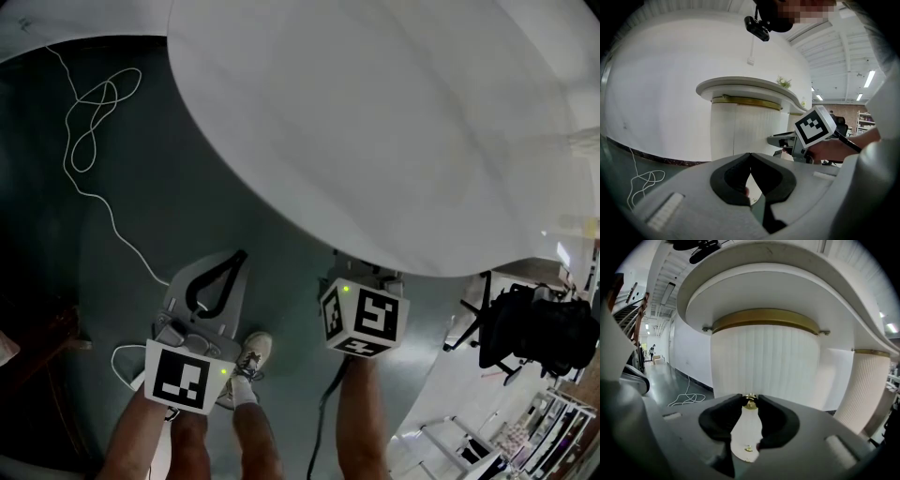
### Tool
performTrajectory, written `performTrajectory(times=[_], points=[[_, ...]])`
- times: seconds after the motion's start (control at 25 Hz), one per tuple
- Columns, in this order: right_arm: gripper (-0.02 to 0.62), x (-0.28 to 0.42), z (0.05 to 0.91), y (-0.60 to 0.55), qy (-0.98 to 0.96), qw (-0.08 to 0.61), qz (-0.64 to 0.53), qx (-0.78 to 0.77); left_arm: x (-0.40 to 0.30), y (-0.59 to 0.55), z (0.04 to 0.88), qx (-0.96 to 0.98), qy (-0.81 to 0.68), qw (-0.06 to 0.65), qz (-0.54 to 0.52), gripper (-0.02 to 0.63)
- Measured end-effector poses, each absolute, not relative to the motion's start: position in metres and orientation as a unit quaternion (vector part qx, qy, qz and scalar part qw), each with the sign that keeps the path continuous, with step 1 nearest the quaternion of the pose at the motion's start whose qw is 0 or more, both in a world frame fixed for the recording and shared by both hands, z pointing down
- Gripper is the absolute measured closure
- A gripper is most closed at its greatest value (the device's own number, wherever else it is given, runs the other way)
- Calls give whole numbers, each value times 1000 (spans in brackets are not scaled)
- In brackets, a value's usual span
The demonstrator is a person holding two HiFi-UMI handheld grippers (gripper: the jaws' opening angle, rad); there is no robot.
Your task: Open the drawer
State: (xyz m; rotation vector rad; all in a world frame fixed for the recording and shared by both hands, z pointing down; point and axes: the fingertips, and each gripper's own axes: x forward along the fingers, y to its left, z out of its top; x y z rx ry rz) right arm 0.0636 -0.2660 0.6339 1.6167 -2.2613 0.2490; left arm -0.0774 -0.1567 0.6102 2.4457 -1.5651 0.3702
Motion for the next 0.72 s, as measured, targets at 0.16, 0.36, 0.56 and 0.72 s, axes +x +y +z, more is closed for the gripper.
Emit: performTrajectory(times=[0.16,0.36,0.56,0.72], points=[[486,63,634,-266,-798,182,86,569,-77,-156,611,831,-531,108,126,597],[488,62,635,-265,-792,193,90,572,-79,-152,612,832,-528,109,131,597],[489,63,636,-264,-790,193,87,576,-77,-148,610,833,-528,104,129,597],[489,63,635,-263,-788,198,92,576,-73,-145,607,835,-525,103,128,597]])
